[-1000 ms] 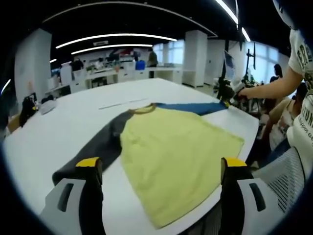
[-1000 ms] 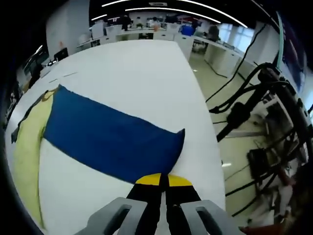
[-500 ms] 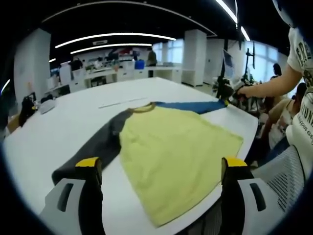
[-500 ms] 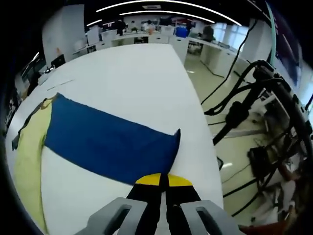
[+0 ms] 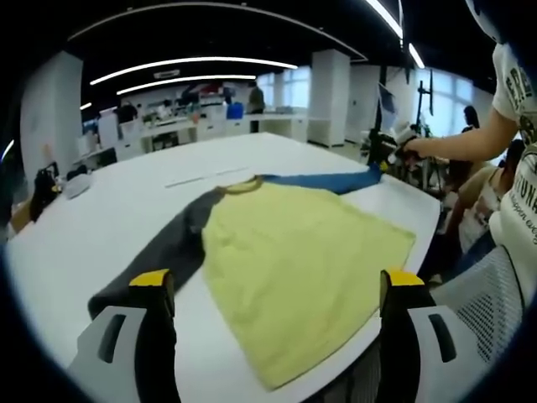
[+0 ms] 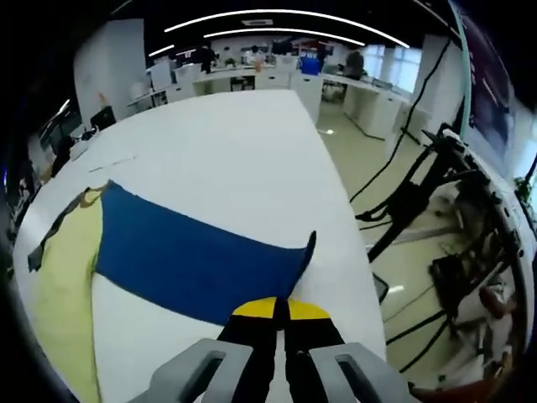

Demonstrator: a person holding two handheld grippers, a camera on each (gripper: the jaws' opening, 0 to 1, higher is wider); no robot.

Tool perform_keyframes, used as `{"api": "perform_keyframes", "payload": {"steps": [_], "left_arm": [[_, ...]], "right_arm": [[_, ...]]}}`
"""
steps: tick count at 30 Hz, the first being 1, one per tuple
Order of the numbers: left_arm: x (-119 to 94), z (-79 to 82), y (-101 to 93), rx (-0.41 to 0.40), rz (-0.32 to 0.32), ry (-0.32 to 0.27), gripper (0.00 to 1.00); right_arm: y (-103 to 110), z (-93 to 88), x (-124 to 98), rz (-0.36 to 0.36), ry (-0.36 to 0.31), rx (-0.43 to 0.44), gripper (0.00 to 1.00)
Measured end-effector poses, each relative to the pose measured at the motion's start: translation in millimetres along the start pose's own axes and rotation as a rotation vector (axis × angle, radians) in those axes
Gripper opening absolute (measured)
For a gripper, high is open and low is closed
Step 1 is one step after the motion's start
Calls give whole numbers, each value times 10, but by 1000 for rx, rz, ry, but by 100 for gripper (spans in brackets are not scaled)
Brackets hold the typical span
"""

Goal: Fold the garment on the visible template until the final outline fits inside the template.

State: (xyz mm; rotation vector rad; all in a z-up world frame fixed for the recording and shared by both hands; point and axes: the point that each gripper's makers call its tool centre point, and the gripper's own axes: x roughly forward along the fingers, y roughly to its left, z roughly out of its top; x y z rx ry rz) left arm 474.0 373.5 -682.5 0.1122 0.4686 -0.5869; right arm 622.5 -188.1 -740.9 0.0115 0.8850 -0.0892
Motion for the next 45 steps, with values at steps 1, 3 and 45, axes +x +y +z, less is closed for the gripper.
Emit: {"api": "perform_keyframes", "payload": {"steps": [1, 3, 45], "left_arm": [[1, 3, 0, 1, 0, -1, 99], [3, 3, -3, 2, -2, -1, 99], [2, -16, 20, 5, 4, -7, 98]], "right_arm": [[51, 31, -13, 8, -8, -3, 0], [130, 80, -27, 20, -19, -9, 0], [1480, 562, -42, 231, -112, -174, 0]]}}
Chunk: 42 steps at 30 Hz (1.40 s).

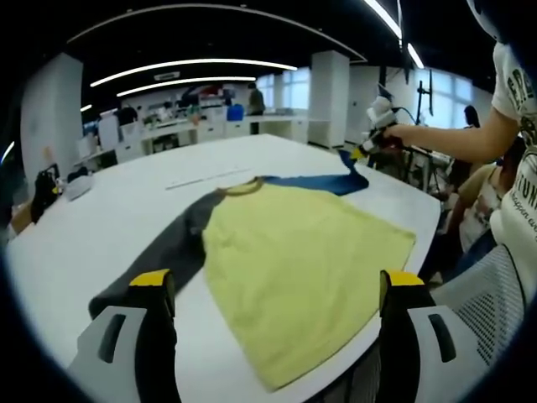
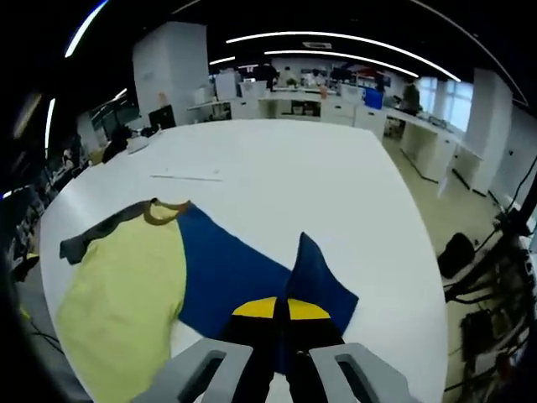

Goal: Fold the garment on the visible template until the final outline fits inside the template.

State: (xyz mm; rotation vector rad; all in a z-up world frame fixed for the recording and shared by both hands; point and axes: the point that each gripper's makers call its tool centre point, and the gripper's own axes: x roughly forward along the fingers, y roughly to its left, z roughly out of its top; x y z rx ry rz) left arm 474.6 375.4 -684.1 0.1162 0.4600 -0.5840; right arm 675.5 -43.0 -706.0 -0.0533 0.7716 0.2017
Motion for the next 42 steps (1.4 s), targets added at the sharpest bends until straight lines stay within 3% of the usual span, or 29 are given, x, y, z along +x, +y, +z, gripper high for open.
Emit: {"api": "perform_keyframes", "payload": {"steps": [9, 27, 42], "left_arm": [[-7, -41, 58, 0, -2, 1, 98], [26, -13, -36, 2, -14, 6, 98], [8, -43, -39, -1, -15, 4, 99]], "right_arm": [[224, 33, 100, 44, 5, -16, 0], [865, 135, 274, 132, 11, -68, 0], [1311, 208, 342, 188, 4, -59, 0]]}}
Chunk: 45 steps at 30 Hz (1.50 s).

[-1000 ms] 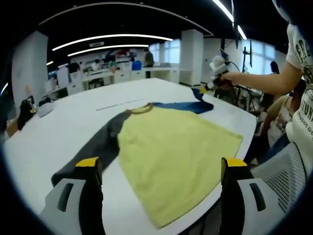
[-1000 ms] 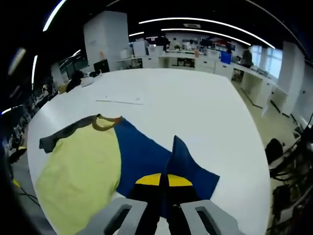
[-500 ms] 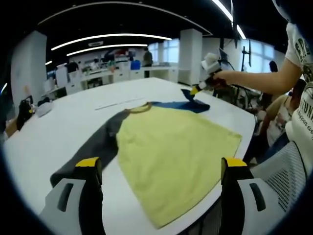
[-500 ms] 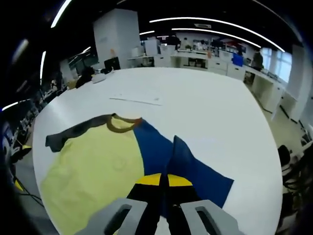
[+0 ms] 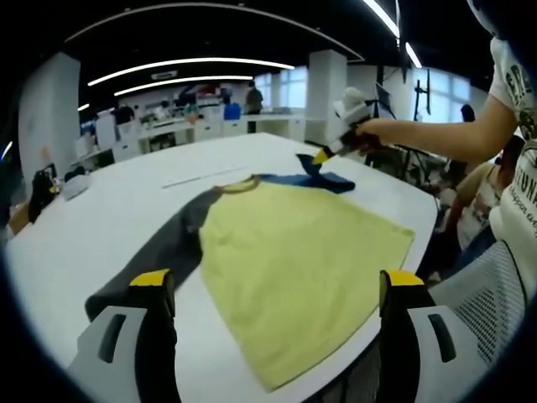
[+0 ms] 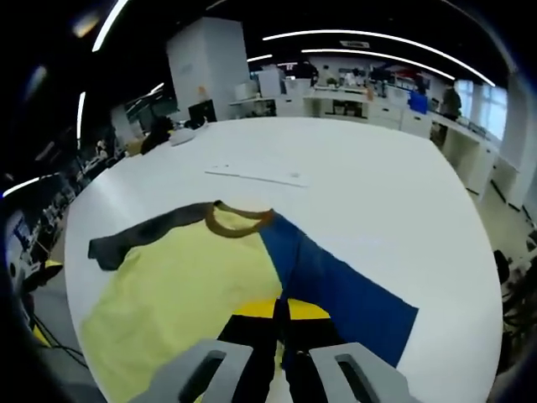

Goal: Fold the garment on the visible template until the final outline fits inside the template.

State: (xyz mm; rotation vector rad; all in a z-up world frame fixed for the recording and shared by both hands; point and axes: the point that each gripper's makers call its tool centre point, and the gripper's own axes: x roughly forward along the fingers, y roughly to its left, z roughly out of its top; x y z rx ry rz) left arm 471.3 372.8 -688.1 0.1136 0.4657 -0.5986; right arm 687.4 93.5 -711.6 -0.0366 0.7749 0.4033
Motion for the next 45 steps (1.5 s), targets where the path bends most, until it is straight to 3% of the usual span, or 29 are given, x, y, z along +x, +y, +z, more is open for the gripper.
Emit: {"api": "perform_keyframes", "payload": {"steps": [20, 45], "left_arm": [[5, -48, 34, -5, 0, 4, 97], [9, -69, 64, -10, 14, 2, 99]], "right_arm": [[439, 29, 240, 51, 16, -51, 0], [987, 242, 440, 119, -2, -69, 0]]}}
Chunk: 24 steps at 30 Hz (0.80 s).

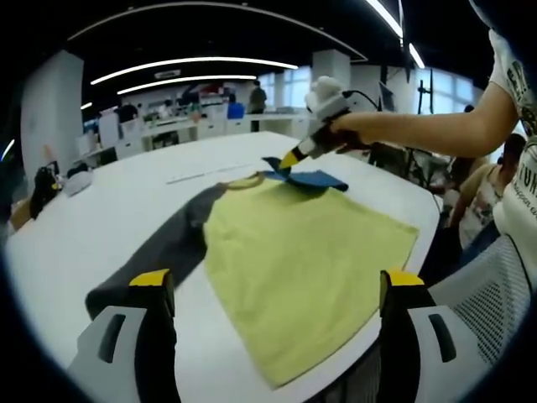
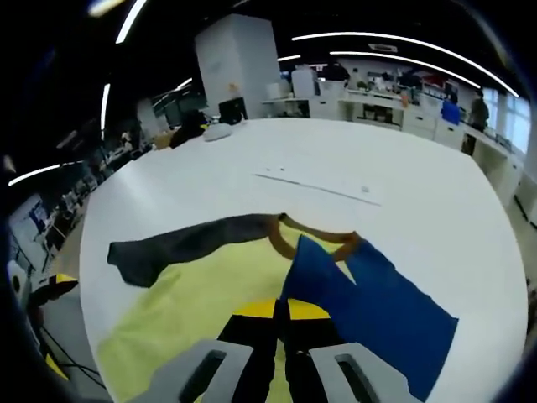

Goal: Fold the garment on the visible template until the final outline fits inside the template.

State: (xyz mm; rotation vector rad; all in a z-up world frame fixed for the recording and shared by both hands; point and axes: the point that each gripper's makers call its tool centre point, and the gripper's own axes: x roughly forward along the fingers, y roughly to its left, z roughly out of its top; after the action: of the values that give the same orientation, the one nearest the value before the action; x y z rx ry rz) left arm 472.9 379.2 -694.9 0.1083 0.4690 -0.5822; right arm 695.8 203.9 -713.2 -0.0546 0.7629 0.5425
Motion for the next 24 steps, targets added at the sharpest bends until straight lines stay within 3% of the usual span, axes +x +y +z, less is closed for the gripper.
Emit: {"api": "perform_keyframes", "payload": {"steps": [24], "left_arm": [[-12, -47, 33, -12, 7, 5, 98]], "right_arm": [[352, 290, 195, 51, -2, -64, 0]]}}
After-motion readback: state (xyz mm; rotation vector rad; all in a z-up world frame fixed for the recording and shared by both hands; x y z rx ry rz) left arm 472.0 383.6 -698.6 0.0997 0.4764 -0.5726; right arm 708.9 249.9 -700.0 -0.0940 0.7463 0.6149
